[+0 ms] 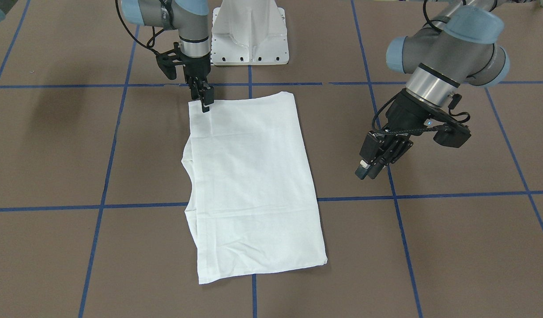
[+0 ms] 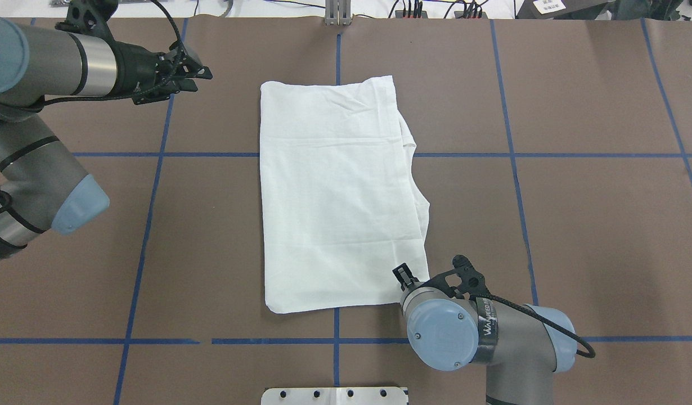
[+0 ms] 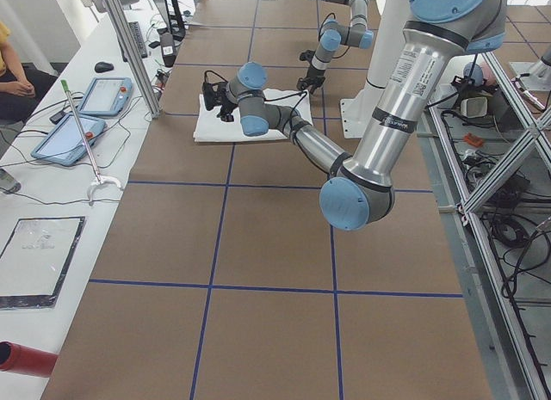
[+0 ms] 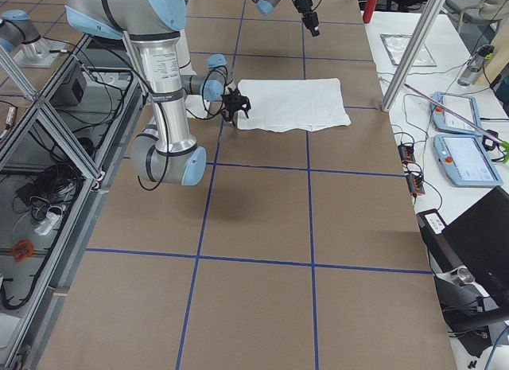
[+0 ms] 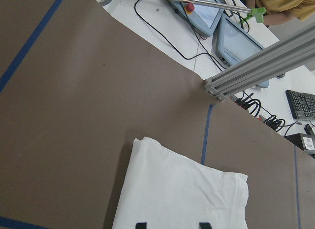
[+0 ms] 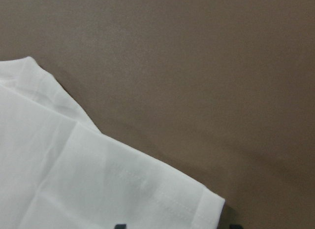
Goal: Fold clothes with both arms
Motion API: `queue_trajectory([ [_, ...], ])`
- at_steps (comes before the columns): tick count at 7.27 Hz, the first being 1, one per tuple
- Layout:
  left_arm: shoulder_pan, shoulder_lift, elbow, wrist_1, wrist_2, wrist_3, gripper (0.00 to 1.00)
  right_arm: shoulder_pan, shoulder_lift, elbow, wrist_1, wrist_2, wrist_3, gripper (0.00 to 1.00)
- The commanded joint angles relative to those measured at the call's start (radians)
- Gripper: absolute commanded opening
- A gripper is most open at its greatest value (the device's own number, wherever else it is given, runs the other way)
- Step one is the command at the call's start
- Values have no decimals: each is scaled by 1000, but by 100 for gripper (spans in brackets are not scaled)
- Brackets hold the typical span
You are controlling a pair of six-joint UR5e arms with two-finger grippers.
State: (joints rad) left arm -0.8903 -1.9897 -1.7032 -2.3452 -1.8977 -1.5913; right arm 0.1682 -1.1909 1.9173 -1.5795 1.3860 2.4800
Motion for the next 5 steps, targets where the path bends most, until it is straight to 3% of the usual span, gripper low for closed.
queue_trajectory([
  [1,1,0,-1,0,0,-3,46,-2,1,-1,-1,1,2,53],
  [2,1,0,-1,0,0,-3,46,-2,1,-1,-1,-1,4,28],
  [4,1,2,-1,0,0,-4,46,-2,2,-1,-1,-1,16,0],
  [5,1,2,-1,0,0,-4,46,-2,4,2,1,1,14,0],
])
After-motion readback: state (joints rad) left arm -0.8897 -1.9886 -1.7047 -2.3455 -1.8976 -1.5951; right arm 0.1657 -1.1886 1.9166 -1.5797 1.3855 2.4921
